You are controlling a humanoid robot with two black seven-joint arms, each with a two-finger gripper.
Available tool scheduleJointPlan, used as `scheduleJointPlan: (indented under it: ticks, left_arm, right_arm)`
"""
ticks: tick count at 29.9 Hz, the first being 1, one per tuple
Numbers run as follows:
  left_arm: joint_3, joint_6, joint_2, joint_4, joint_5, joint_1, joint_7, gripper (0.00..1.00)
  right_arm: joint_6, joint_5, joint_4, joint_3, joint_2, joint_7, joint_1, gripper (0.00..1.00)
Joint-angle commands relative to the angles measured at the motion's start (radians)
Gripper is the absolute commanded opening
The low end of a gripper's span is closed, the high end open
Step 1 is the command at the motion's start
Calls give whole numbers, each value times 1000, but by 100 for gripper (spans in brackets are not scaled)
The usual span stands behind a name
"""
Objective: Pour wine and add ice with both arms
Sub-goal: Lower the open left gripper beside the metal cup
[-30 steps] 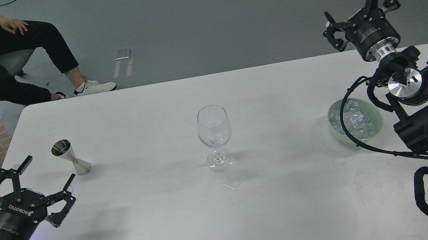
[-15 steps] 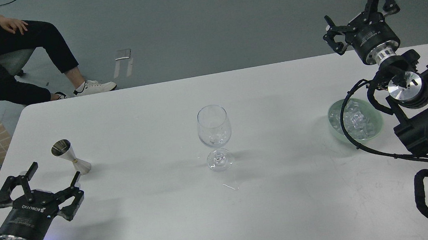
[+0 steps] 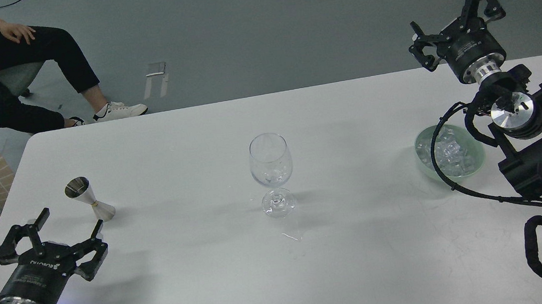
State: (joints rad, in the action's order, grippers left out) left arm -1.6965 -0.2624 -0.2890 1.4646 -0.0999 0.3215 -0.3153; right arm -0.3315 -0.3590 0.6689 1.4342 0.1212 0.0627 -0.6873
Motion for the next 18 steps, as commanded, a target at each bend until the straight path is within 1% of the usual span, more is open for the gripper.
scheduleJointPlan:
  ticks: [1,5,9,13,18]
  left_arm:
    - [-2,2,10,-1,-4,-15,-1,99]
    - [-3,11,63,-32,-7,-47,-2,98]
    - [-5,34,71,-53,-11,-62,-1,98]
    - [-5,34,77,-67,-12,-74,-4,98]
    - [-3,23,99,-127,-12,-96,-2,98]
  right_arm:
    - [-1,0,0,0,0,0,2,100]
    - [0,0,0,0,-2,0,3,100]
    - [0,0,0,-1,-2,0,9,100]
    - [2,-2,0,-3,0,0,9,100]
    - [3,-2,0,-8,0,0,17,100]
